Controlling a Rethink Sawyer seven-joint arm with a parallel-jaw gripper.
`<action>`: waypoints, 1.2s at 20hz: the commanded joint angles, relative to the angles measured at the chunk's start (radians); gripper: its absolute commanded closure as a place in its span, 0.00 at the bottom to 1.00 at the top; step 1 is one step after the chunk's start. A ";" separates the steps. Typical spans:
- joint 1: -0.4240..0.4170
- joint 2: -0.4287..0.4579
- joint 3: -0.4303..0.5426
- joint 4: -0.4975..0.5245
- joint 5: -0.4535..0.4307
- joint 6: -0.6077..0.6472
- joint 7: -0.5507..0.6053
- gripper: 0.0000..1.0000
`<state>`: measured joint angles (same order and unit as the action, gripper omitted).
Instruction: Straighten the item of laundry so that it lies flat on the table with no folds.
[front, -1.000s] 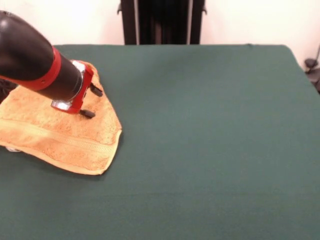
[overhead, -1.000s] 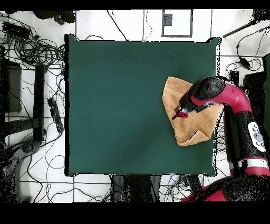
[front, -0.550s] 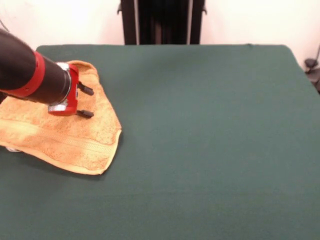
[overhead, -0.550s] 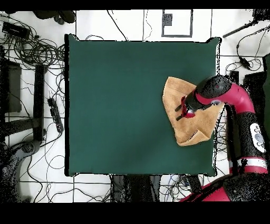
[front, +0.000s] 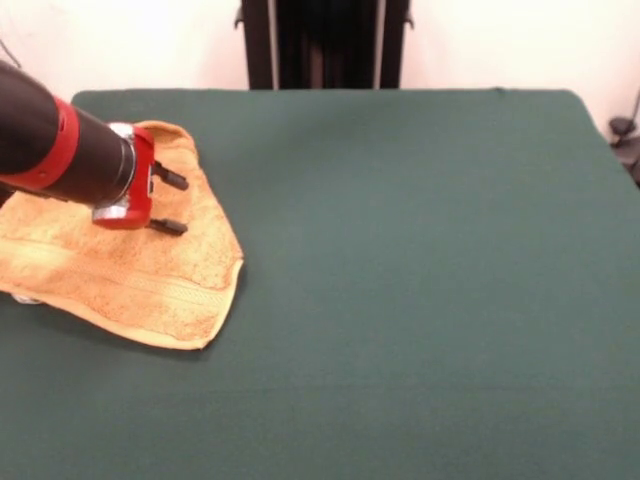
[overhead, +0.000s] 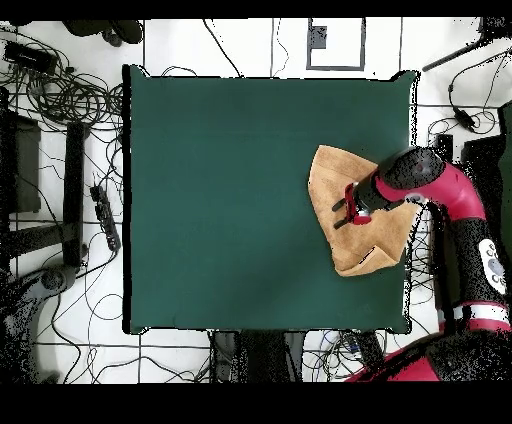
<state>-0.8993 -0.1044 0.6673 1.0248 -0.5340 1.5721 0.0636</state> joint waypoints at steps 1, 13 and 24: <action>0.049 -0.087 -0.248 0.319 0.049 -0.497 0.966 0.00; 0.425 -0.215 -0.466 0.367 0.294 -0.777 1.655 0.00; 0.462 0.042 -0.426 -0.193 0.258 -0.200 1.436 0.00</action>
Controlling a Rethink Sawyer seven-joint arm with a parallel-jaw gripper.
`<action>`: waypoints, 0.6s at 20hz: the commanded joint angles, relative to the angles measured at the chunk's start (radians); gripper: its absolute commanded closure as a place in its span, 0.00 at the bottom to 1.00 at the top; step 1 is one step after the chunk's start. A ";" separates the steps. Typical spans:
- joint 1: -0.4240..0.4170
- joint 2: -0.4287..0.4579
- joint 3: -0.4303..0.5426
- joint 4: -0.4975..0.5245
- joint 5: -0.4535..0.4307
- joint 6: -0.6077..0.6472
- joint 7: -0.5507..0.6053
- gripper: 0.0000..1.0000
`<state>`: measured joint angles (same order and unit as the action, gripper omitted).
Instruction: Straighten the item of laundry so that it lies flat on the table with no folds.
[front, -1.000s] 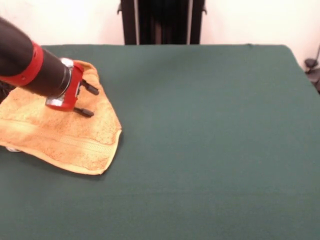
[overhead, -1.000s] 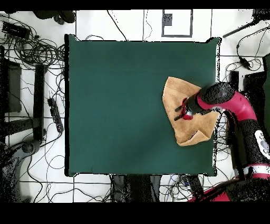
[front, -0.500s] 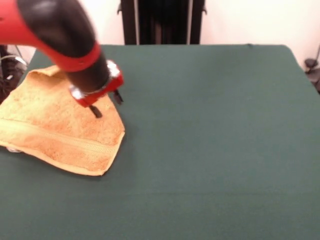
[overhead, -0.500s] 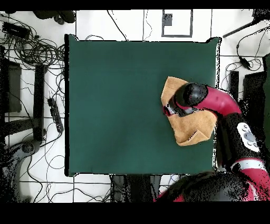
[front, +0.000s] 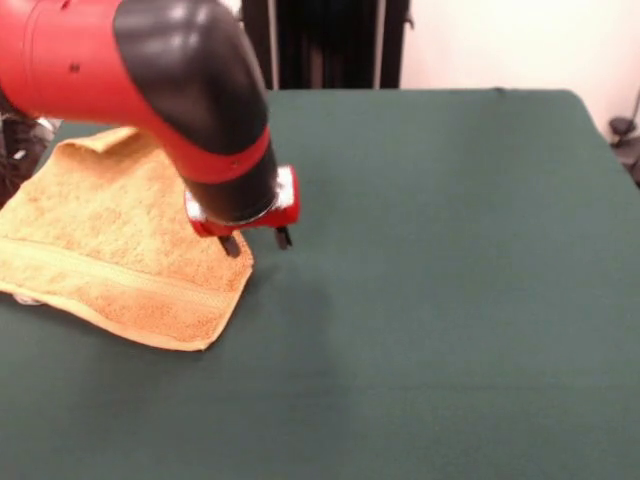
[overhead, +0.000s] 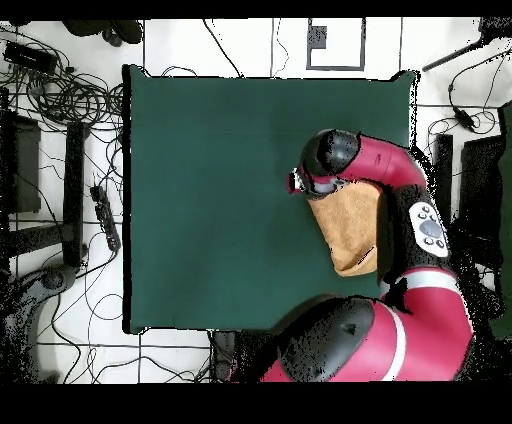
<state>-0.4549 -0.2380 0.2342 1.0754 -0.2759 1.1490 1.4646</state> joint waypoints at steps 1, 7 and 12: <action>0.019 0.176 0.013 -0.241 -0.018 0.200 0.010 0.00; 0.009 0.095 0.012 -0.033 -0.150 -0.092 -0.132 0.00; 0.013 0.076 0.002 0.005 -0.180 -0.116 -0.144 0.00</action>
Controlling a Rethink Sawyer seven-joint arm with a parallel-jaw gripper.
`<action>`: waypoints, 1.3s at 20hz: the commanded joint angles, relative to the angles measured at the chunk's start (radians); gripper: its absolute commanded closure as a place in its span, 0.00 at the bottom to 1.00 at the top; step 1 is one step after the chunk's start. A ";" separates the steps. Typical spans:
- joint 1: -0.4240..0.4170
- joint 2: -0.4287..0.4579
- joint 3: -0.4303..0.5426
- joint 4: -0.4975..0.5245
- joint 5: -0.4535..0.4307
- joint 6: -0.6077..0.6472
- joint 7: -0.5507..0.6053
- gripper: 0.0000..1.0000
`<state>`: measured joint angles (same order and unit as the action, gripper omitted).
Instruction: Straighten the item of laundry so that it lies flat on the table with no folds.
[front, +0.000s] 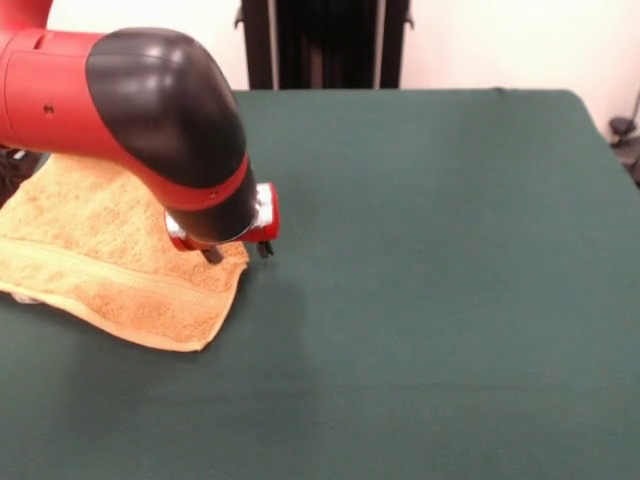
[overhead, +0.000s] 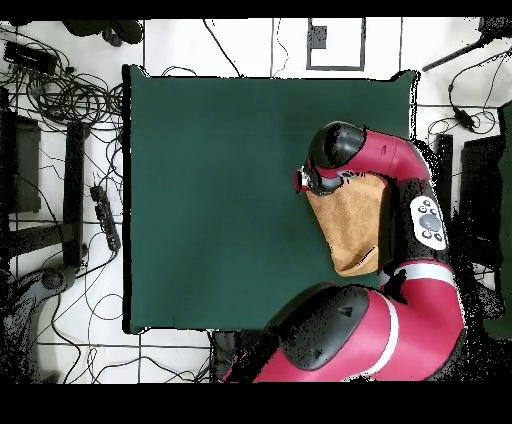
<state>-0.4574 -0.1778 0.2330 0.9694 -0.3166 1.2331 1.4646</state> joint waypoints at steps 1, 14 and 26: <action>0.021 0.009 0.001 0.129 -0.140 -0.223 -0.114 0.00; 0.071 -0.008 -0.053 0.281 -0.019 -0.437 0.296 0.00; 0.065 -0.006 -0.054 0.300 0.028 -0.427 0.237 0.00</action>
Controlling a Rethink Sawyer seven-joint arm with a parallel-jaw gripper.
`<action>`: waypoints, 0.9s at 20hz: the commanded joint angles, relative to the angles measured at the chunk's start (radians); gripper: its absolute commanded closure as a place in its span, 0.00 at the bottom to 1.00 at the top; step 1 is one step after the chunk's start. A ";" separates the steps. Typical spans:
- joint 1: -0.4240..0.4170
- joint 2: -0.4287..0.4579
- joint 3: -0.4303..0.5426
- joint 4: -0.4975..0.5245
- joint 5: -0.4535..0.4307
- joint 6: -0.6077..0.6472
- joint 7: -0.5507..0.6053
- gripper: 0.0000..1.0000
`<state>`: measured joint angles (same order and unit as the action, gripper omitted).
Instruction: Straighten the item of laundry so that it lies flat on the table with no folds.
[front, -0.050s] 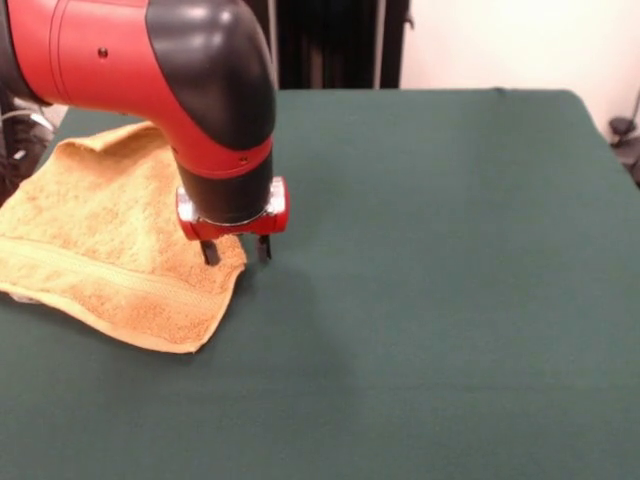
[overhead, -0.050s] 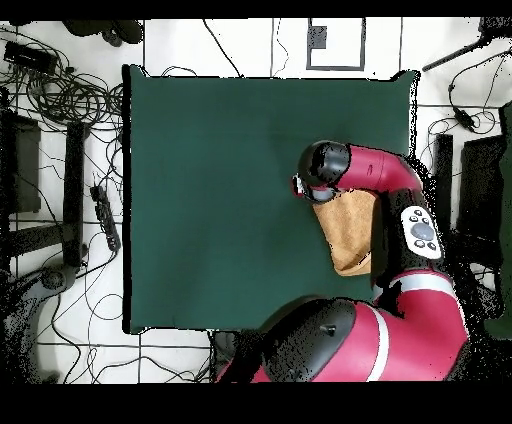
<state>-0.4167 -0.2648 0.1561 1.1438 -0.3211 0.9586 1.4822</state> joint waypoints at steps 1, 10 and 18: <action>0.024 0.080 0.023 0.132 0.036 -0.162 0.224 0.00; 0.027 0.061 0.025 0.189 0.092 -0.188 0.246 1.00; 0.005 0.006 0.064 0.313 0.224 -0.191 0.263 1.00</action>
<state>-0.4369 -0.2935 0.1264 1.2378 -0.2066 0.8380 1.4822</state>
